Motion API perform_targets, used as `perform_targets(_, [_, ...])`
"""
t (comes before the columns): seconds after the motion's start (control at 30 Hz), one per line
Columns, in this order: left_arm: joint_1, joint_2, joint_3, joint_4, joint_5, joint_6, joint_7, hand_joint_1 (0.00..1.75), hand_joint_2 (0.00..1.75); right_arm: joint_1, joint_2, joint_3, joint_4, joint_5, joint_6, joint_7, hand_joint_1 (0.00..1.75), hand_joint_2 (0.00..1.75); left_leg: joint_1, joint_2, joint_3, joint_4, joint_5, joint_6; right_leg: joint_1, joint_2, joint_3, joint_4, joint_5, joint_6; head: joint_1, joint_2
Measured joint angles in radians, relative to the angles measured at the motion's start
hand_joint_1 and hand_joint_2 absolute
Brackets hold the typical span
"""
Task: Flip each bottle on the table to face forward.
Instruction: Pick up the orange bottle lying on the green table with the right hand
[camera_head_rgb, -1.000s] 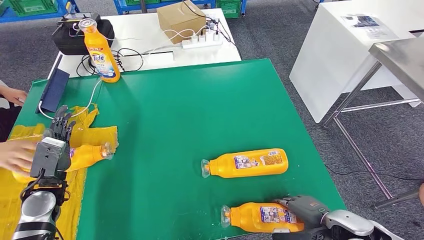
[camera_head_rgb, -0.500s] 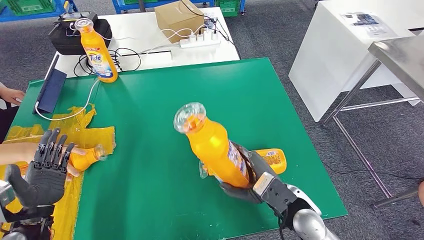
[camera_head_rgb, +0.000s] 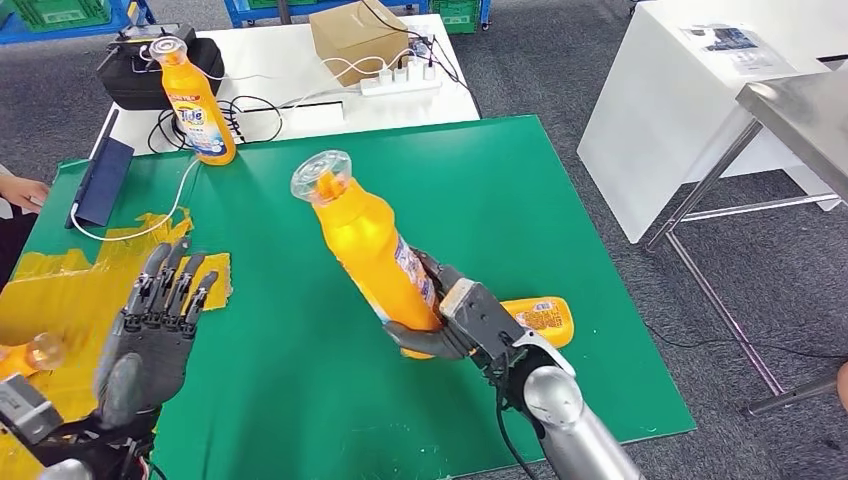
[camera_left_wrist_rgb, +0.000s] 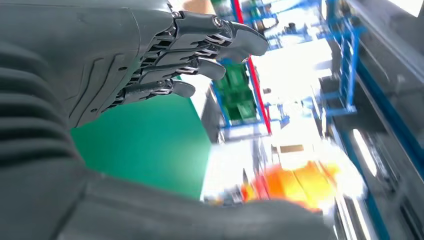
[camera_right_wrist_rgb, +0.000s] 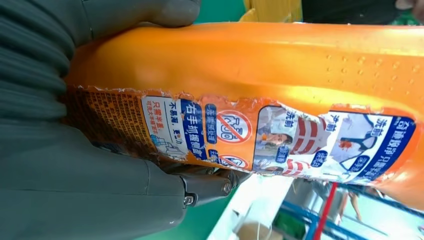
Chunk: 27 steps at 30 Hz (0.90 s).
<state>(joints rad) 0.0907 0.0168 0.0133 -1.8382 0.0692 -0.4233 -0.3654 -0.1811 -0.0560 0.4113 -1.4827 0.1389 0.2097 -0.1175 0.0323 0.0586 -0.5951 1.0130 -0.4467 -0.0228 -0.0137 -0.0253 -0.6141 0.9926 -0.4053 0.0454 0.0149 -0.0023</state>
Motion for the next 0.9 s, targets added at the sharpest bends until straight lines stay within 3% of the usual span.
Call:
perform_targets(0.2, [-0.045, -0.002, -0.067, 0.002, -0.005, -0.009, 0.005, 0.00, 1.75, -0.059, 0.027, 0.045, 0.089, -0.006, 0.001, 0.033, 1.75, 1.75, 0.000, -0.002, -0.001, 0.000, 0.000, 0.000, 0.000, -0.002, -0.001, 0.000, 0.000, 0.000, 0.000, 0.000])
perform_targets(0.4, [-0.119, -0.009, -0.142, 0.049, -0.010, 0.015, 0.021, 0.00, 1.75, -0.132, 0.073, 0.154, 0.124, 0.033, 0.002, 0.065, 1.75, 1.75, 0.000, -0.004, -0.002, 0.000, 0.001, 0.001, 0.000, -0.004, -0.001, 0.000, 0.000, 0.000, 0.000, 0.000])
perform_targets(0.7, [-0.141, -0.011, -0.150, 0.099, -0.020, 0.037, 0.029, 0.00, 1.75, -0.193, 0.143, 0.365, 0.109, 0.102, -0.015, 0.100, 1.75, 1.75, 0.000, -0.004, -0.003, 0.000, 0.001, 0.001, 0.000, -0.004, -0.002, 0.000, 0.000, 0.000, 0.000, 0.000])
perform_targets(0.9, [-0.142, -0.011, -0.145, 0.121, -0.030, 0.046, 0.044, 0.00, 1.75, -0.210, 0.139, 0.441, 0.111, 0.093, -0.043, 0.121, 1.75, 1.75, -0.001, -0.005, -0.003, 0.000, 0.001, 0.001, -0.001, -0.005, -0.002, 0.000, 0.000, 0.000, 0.000, 0.000])
